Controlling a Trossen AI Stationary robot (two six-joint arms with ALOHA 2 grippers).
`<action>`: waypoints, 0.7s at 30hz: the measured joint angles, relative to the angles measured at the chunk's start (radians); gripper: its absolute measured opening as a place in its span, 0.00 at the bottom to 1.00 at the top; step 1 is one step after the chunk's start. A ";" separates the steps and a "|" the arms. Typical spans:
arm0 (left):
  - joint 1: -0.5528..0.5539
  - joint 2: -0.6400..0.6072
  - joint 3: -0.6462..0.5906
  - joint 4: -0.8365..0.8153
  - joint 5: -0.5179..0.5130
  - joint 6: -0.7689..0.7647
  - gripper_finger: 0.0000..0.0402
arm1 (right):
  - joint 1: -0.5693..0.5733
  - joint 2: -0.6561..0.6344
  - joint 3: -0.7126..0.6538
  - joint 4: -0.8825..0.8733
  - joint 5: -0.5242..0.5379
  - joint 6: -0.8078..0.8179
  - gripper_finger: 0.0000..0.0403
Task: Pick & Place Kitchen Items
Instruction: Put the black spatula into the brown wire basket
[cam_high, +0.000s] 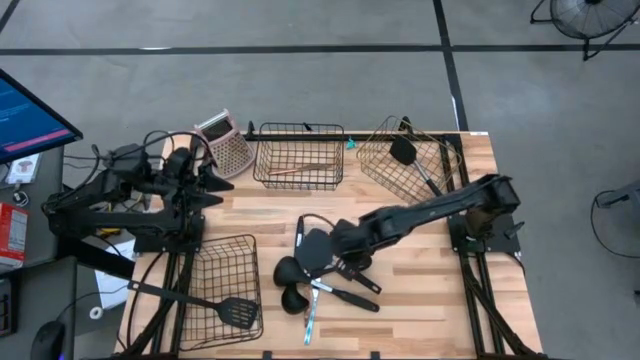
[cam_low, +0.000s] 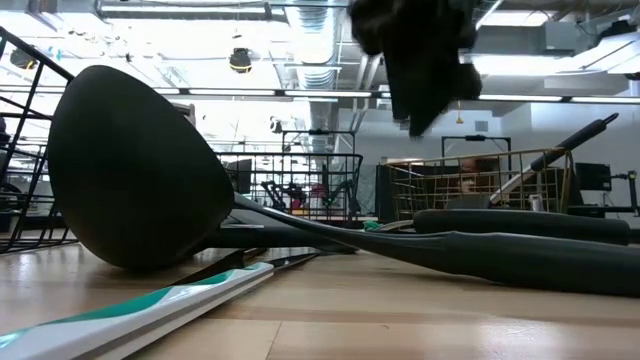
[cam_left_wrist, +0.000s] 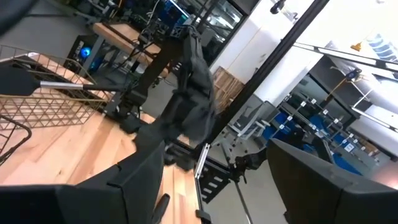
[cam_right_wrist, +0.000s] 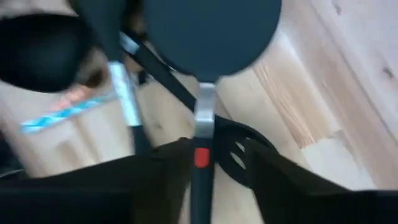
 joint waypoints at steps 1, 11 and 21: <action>0.000 0.000 0.000 0.000 0.004 0.000 0.67 | -0.007 0.020 0.000 0.005 -0.003 0.008 0.46; 0.000 -0.013 0.000 0.007 0.016 -0.040 0.67 | -0.079 0.079 0.033 0.063 -0.096 0.027 0.63; 0.000 -0.015 0.000 0.006 0.020 -0.053 0.67 | -0.019 0.157 0.031 0.026 -0.145 -0.004 0.61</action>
